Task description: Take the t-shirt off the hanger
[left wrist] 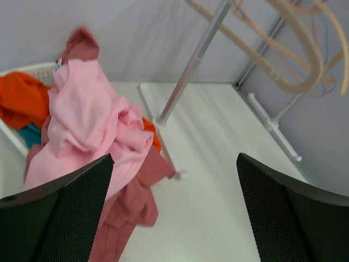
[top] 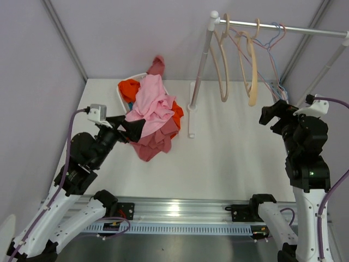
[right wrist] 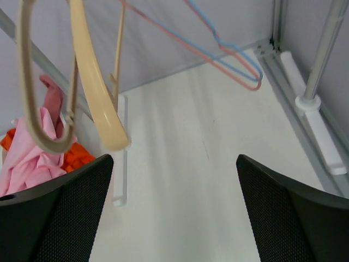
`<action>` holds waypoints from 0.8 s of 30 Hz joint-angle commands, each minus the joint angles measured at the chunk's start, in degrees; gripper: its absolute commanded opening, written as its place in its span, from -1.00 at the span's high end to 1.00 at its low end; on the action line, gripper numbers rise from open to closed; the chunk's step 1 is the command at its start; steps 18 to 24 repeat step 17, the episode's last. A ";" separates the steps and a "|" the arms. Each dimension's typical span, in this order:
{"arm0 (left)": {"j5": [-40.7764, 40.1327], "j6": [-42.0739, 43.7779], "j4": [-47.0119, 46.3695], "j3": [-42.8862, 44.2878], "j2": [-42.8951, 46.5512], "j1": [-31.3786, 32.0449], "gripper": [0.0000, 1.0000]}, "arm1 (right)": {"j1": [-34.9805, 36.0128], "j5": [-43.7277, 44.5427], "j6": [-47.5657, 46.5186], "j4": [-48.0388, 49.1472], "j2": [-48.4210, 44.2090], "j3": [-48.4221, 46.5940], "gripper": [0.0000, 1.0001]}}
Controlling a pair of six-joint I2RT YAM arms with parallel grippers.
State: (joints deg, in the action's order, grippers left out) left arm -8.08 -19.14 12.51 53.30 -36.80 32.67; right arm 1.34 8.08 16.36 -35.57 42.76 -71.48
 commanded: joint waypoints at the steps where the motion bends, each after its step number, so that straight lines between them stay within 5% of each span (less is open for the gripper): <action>1: -1.59 -1.69 3.48 -5.30 5.66 1.00 -0.99 | 0.33 -3.50 2.36 0.76 -5.38 5.03 -0.99; 24: -1.50 -2.40 9.37 -12.08 12.98 1.00 -0.99 | 0.32 -6.84 1.83 -1.96 -12.18 10.49 -0.99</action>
